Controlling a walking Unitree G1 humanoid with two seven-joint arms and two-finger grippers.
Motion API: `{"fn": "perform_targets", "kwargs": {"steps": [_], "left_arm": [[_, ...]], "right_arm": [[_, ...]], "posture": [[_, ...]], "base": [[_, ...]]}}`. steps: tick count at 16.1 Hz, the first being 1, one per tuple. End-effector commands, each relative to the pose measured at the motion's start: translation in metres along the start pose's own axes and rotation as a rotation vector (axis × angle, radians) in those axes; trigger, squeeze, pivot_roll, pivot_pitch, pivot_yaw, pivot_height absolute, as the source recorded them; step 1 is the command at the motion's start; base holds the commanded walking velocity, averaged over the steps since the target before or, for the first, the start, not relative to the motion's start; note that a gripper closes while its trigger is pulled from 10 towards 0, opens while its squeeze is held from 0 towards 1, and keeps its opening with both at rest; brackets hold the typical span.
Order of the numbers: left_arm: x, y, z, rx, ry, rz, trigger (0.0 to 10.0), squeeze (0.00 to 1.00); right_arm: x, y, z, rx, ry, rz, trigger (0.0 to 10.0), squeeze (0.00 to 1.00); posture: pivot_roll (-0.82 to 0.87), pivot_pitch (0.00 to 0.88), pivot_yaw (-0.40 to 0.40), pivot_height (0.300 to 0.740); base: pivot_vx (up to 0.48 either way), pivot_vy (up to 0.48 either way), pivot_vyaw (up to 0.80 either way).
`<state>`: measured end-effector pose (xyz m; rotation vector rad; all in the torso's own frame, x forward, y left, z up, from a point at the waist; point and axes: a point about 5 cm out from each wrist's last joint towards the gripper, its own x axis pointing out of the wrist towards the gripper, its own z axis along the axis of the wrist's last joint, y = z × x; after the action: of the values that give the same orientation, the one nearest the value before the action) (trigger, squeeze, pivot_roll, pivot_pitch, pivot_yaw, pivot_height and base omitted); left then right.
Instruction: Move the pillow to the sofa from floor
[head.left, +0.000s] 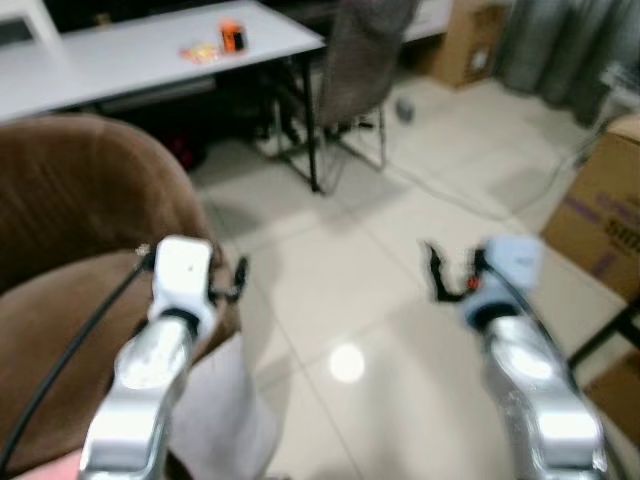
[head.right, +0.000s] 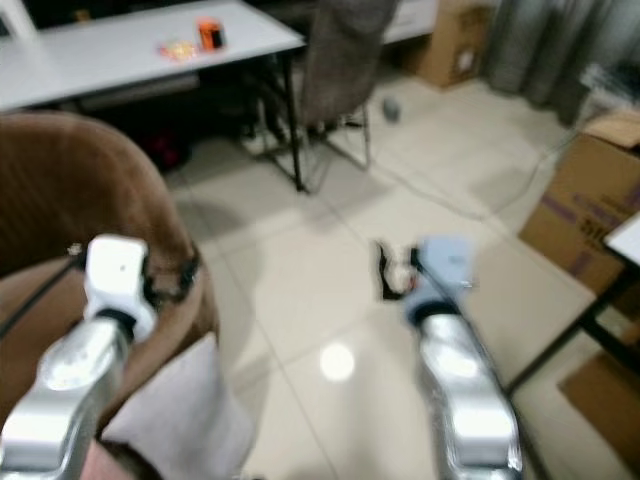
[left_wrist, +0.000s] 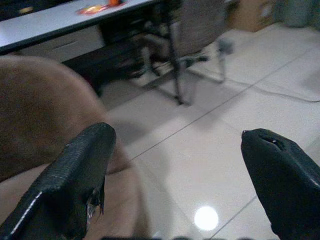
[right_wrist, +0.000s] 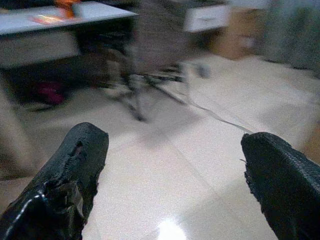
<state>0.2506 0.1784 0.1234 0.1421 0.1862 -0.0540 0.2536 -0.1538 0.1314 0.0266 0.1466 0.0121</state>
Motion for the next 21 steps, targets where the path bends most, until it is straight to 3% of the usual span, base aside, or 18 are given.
{"fn": "perform_targets", "kwargs": {"steps": [1,6,14,16,19,21], "left_arm": [[-0.001,-0.001,0.002,0.001,-0.015,0.003,10.0,0.00],[-0.001,-0.005,0.006,0.020,-0.047,-0.042,10.0,0.00],[-0.002,-0.006,0.005,0.027,-0.046,-0.040,10.0,0.00],[-0.002,-0.005,0.006,-0.015,-0.056,-0.028,10.0,0.00],[-0.002,-0.001,0.013,0.003,-0.108,-0.033,10.0,0.00],[-0.004,-0.004,0.013,-0.003,-0.114,-0.059,10.0,0.00]], "right_arm": [[-0.001,-0.006,0.002,-0.009,-0.003,-0.024,10.0,1.00],[-0.002,-0.006,0.001,-0.010,0.002,-0.032,10.0,1.00],[-0.004,-0.006,0.000,-0.032,0.001,-0.041,10.0,1.00],[-0.004,-0.006,0.000,-0.026,-0.002,-0.043,10.0,1.00],[-0.004,0.001,0.001,-0.127,0.003,-0.035,10.0,1.00],[-0.004,0.001,0.000,-0.134,-0.004,-0.058,10.0,1.00]], "posture": [[-0.12,0.000,0.047,0.740],[-0.12,0.000,0.055,0.740],[-0.12,0.000,0.053,0.740],[-0.12,0.000,0.054,0.740],[-0.12,0.000,0.051,0.740],[-0.12,0.000,0.051,0.740]], "base": [[0.000,0.000,0.80],[0.000,-0.049,0.80],[0.000,-0.457,0.80],[0.000,0.000,0.80],[0.000,0.000,0.27],[0.000,0.000,0.00]]}}
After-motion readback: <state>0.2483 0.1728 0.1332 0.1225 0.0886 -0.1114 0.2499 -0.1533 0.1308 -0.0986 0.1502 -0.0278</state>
